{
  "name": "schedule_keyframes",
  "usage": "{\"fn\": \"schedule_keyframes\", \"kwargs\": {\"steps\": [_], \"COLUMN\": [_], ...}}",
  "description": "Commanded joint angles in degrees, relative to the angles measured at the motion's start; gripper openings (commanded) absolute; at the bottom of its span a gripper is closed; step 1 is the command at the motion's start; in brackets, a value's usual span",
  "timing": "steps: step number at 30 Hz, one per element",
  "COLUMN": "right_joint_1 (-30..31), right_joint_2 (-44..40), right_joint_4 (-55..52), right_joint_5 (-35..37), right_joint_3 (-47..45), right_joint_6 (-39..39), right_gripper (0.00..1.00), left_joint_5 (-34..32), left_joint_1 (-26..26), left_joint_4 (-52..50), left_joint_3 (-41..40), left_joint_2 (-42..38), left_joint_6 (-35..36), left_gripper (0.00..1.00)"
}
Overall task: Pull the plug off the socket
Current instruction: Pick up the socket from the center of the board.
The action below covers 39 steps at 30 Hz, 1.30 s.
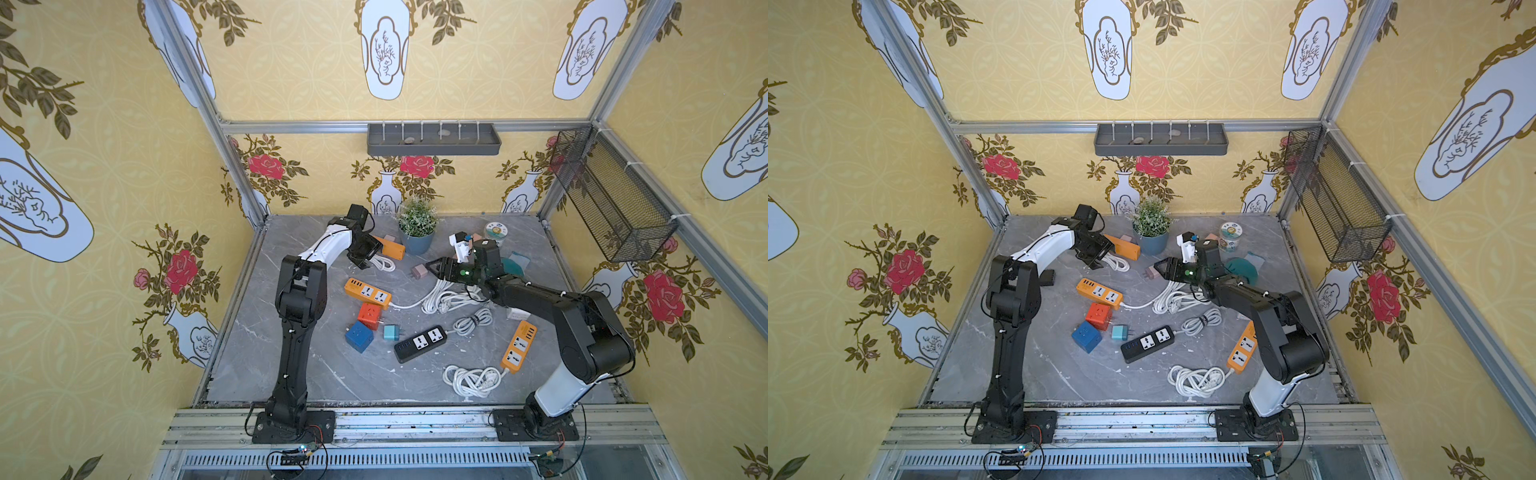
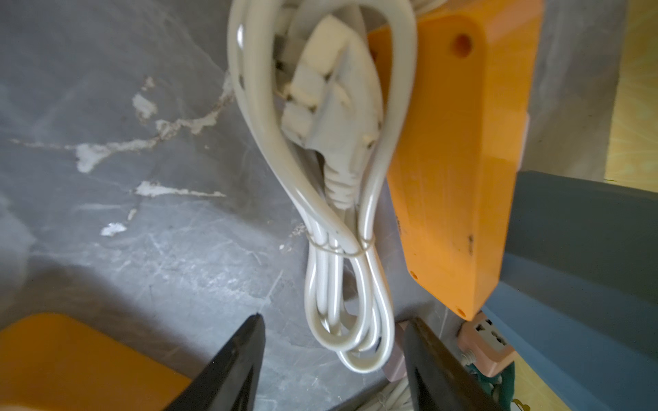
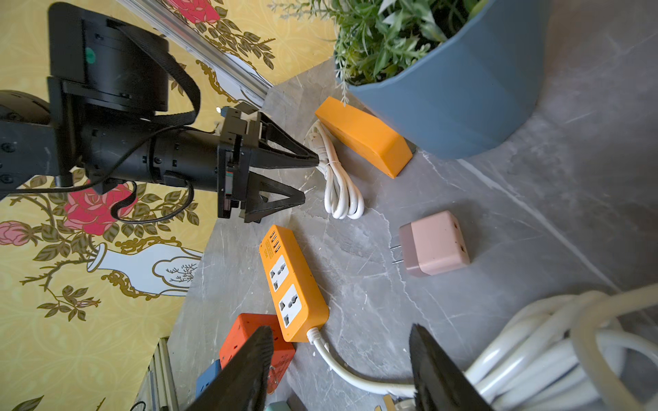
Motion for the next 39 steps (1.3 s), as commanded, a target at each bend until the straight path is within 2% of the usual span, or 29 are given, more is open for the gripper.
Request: {"fn": "schedule_keyframes", "kwargs": {"steps": [1, 8, 10, 13, 15, 20, 24, 27, 32, 35, 39], "right_joint_1": [-0.1, 0.0, 0.0, 0.1, 0.0, 0.1, 0.1, -0.1, -1.4, -1.5, -1.3], "right_joint_2": [-0.4, -0.3, -0.3, -0.1, -0.1, 0.0, -0.6, -1.3, -2.4, -3.0, -3.8], "right_joint_4": [0.4, 0.2, 0.0, -0.2, -0.2, -0.3, -0.4, 1.5, 7.1, 8.5, 11.4], "right_joint_5": [0.6, 0.3, 0.2, 0.2, 0.2, 0.2, 0.1, -0.6, -2.8, -3.3, -3.4], "right_joint_3": [0.0, 0.1, 0.2, 0.4, 0.5, 0.7, 0.5, -0.7, -3.7, -4.6, -5.6], "right_joint_6": [-0.5, -0.4, -0.4, -0.4, -0.5, -0.4, -0.2, 1.0, 4.1, 3.7, 1.2], "right_gripper": [0.64, 0.64, 0.64, 0.64, 0.64, 0.63, 0.63, 0.63, 0.64, 0.64, 0.66], "left_joint_5": [0.0, -2.0, -1.8, -1.2, -1.2, -0.9, -0.4, -0.4, -1.4, 4.1, 16.3], "left_joint_1": [-0.1, -0.1, -0.1, -0.1, -0.1, -0.1, 0.0, 0.1, 0.5, 1.0, 1.0], "left_joint_4": [-2.8, -6.1, -8.8, -12.5, -12.7, -12.3, -10.1, -8.7, -7.2, -6.3, -5.1], "left_joint_3": [3.7, 9.4, 12.3, 16.1, 16.4, 16.5, 16.5, 15.2, 7.2, 2.5, -1.5], "left_joint_2": [3.1, 8.0, 10.3, 13.0, 13.3, 12.7, 9.0, 3.9, -7.5, -13.2, -18.7], "left_joint_6": [1.3, 2.2, 2.9, 3.9, 4.2, 5.7, 9.3, 14.3, 24.0, 29.1, 38.8], "left_gripper": [0.67, 0.64, 0.56, 0.53, 0.51, 0.36, 0.2, 0.14, 0.05, 0.04, 0.03]}}
